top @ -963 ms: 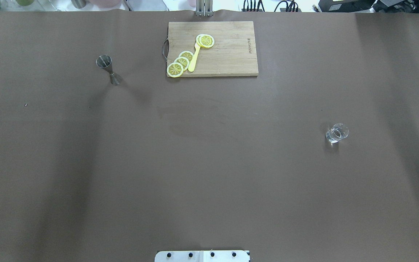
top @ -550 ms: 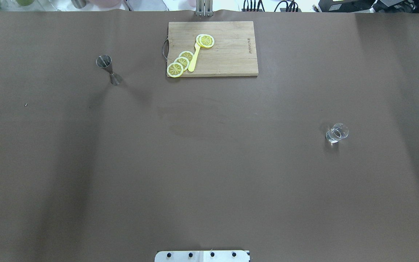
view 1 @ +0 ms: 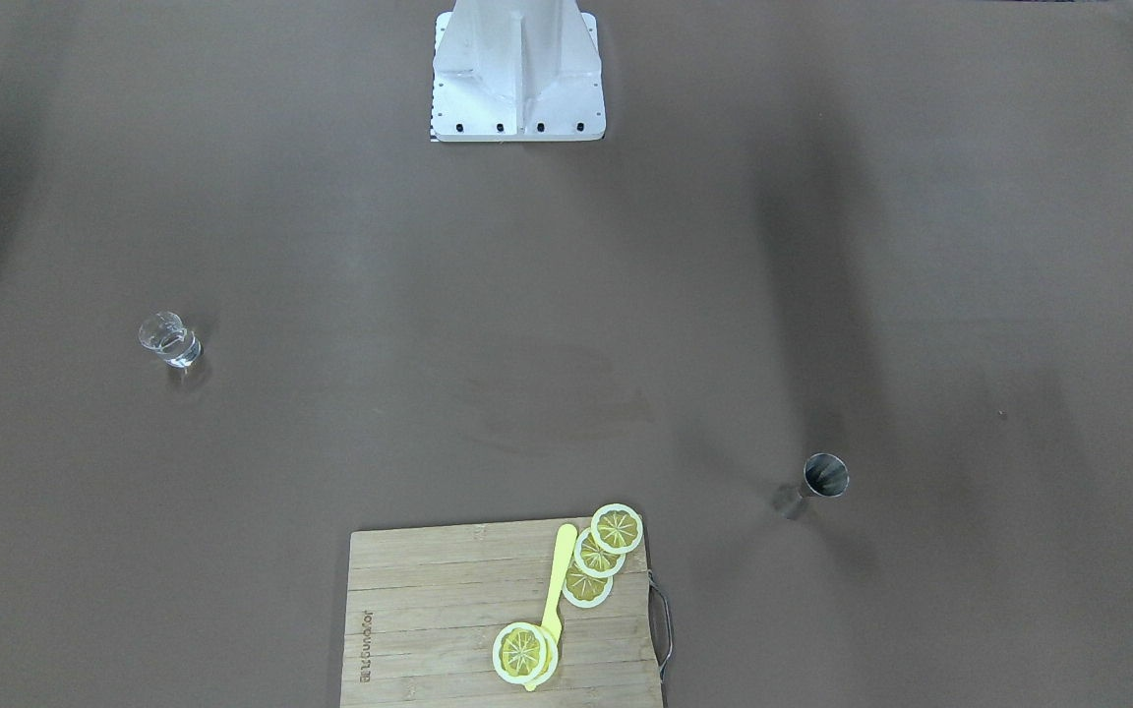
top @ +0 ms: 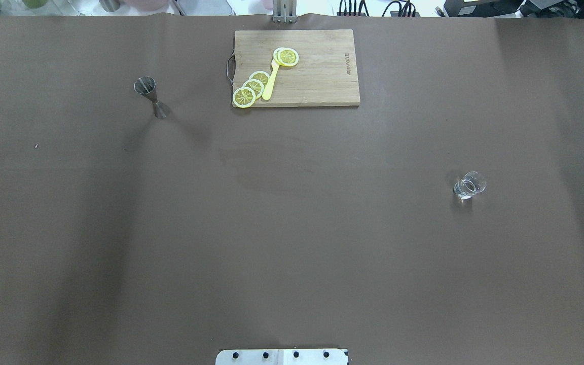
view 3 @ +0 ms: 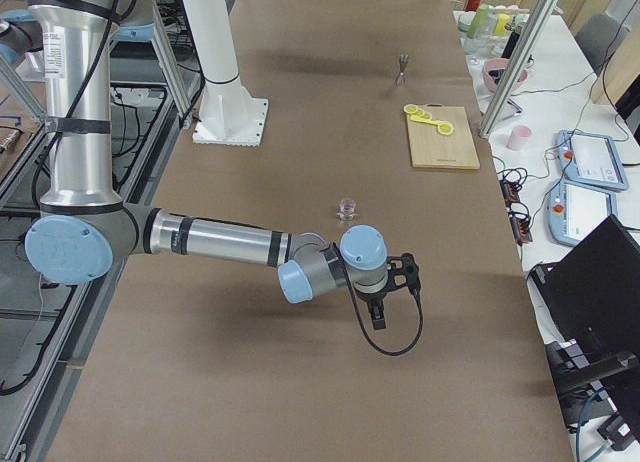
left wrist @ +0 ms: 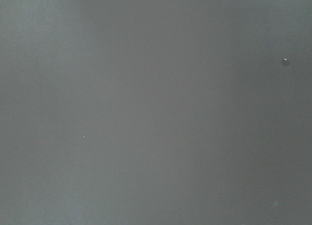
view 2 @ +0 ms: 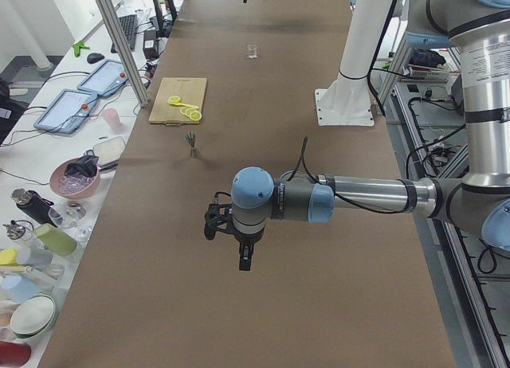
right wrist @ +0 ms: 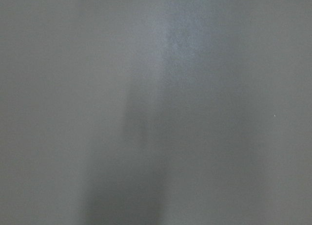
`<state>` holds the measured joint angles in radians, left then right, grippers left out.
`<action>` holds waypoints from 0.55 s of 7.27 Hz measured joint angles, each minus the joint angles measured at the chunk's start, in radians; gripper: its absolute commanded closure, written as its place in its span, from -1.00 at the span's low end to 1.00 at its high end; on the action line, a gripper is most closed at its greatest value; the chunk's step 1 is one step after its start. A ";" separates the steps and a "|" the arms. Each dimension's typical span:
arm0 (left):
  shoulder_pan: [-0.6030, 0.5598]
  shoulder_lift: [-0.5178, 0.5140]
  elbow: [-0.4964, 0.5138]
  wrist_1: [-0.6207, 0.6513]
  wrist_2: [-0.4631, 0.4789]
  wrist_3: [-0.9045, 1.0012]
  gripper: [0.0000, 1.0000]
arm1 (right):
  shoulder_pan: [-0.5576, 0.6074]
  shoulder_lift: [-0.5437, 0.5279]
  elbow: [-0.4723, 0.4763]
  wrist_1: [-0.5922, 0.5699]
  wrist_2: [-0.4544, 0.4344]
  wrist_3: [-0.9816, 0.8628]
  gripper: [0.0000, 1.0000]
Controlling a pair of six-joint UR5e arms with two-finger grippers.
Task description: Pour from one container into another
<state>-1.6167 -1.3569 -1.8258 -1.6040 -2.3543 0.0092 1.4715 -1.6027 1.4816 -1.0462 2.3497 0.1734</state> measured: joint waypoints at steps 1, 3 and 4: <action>0.000 -0.003 0.002 -0.001 0.001 0.001 -0.98 | -0.012 0.005 0.015 0.004 -0.001 -0.005 -1.00; 0.001 -0.015 0.008 -0.030 0.003 0.006 -0.98 | -0.071 0.007 0.055 0.004 -0.016 -0.006 -1.00; 0.002 -0.020 0.016 -0.079 0.002 0.005 -0.97 | -0.100 0.002 0.071 0.001 -0.020 -0.007 -1.00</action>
<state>-1.6145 -1.3774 -1.8098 -1.6833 -2.3522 0.0138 1.3718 -1.6007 1.5521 -1.0453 2.3298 0.1668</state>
